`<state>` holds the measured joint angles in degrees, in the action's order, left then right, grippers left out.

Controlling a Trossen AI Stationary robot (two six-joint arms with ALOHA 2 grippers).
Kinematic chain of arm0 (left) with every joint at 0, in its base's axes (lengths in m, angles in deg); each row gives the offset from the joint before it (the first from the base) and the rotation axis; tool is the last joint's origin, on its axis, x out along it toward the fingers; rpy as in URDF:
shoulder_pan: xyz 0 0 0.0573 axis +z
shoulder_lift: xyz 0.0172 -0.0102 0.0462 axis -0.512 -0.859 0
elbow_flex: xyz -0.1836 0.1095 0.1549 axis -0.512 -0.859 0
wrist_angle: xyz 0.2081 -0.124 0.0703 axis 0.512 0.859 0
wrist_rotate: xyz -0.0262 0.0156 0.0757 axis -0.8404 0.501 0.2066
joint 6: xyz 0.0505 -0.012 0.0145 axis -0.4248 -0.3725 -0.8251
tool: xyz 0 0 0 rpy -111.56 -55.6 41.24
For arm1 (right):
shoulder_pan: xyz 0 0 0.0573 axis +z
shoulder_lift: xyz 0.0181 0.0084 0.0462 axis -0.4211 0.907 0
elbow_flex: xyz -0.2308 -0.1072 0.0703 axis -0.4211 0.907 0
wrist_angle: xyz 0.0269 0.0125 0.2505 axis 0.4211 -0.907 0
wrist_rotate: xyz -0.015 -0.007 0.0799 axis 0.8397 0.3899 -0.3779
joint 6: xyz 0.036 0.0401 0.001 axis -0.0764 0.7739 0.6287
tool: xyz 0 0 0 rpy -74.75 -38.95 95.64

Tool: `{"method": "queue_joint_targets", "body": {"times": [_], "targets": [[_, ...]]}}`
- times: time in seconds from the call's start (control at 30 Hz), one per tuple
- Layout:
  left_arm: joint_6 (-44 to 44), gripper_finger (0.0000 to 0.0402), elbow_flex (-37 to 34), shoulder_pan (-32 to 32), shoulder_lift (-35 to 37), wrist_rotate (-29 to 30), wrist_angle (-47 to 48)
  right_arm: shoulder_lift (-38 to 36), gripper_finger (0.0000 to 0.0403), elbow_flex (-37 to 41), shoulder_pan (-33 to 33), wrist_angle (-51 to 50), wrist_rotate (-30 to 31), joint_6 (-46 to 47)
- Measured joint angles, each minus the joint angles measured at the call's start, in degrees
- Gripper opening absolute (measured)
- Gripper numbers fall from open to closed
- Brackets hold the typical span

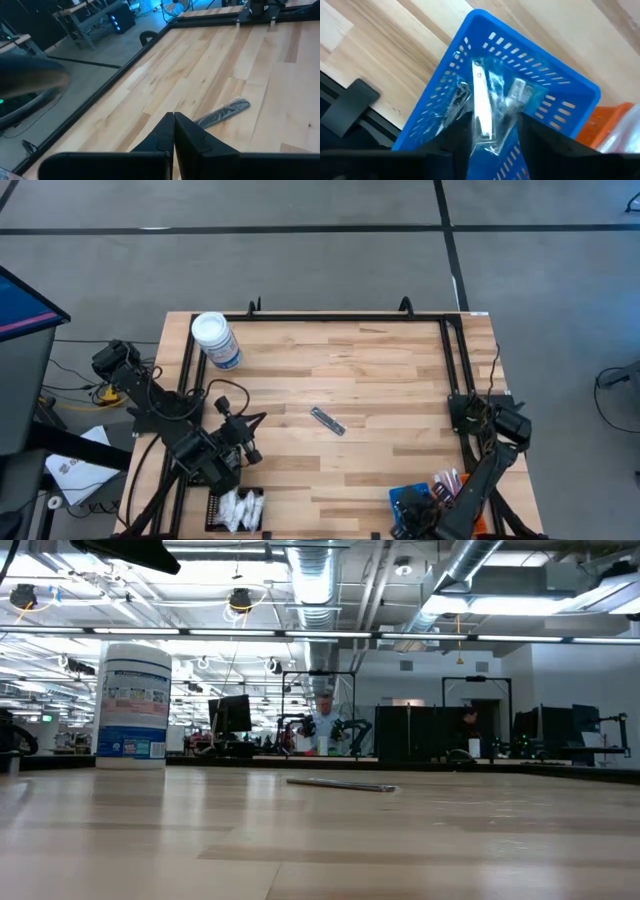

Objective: Pick & Place Travel size toiletries
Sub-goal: Put the black comb into the top black bin

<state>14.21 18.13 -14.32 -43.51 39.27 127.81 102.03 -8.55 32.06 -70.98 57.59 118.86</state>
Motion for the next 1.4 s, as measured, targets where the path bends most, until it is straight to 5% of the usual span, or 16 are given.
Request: {"method": "queue_joint_targets", "body": {"times": [0.27,0.43,0.7,0.87,1.0,1.2,1.27,1.4], "targets": [[0.02,0.0001,0.00,0.00,0.00,-0.15,-0.39,-2.06,0.0221,0.02,0.11,-1.31,0.02,-3.11],[0.02,0.0001,0.00,0.00,0.00,-0.28,-0.68,-5.06,0.0237,0.02,-0.64,-4.63,0.68,-4.57],[0.03,0.0001,0.00,0.98,0.00,-2.17,-1.25,-8.63,0.0217,0.02,-5.40,-5.86,16.73,-14.56],[-5.53,0.0001,0.00,5.63,0.00,-11.63,-4.32,-8.33,0.0194,0.02,-11.20,-2.82,26.72,-28.35],[-18.45,0.0001,-0.67,11.23,-0.22,-19.77,-18.14,-7.94,0.0164,0.02,-15.71,-1.20,36.46,-36.74],[-40.28,0.0001,-10.16,22.89,-0.33,-50.08,-52.06,-8.02,0.0045,0.09,-23.05,-7.68,44.65,-38.08],[-40.61,0.0001,-13.45,26.29,-0.29,-50.87,-55.41,-8.04,0.0013,1.53,-25.07,-6.66,48.64,-37.70],[-38.81,0.0001,-18.13,33.88,0.33,-53.11,-58.41,-9.74,0.0009,6.99,-28.99,0.96,49.32,-38.60]]}}
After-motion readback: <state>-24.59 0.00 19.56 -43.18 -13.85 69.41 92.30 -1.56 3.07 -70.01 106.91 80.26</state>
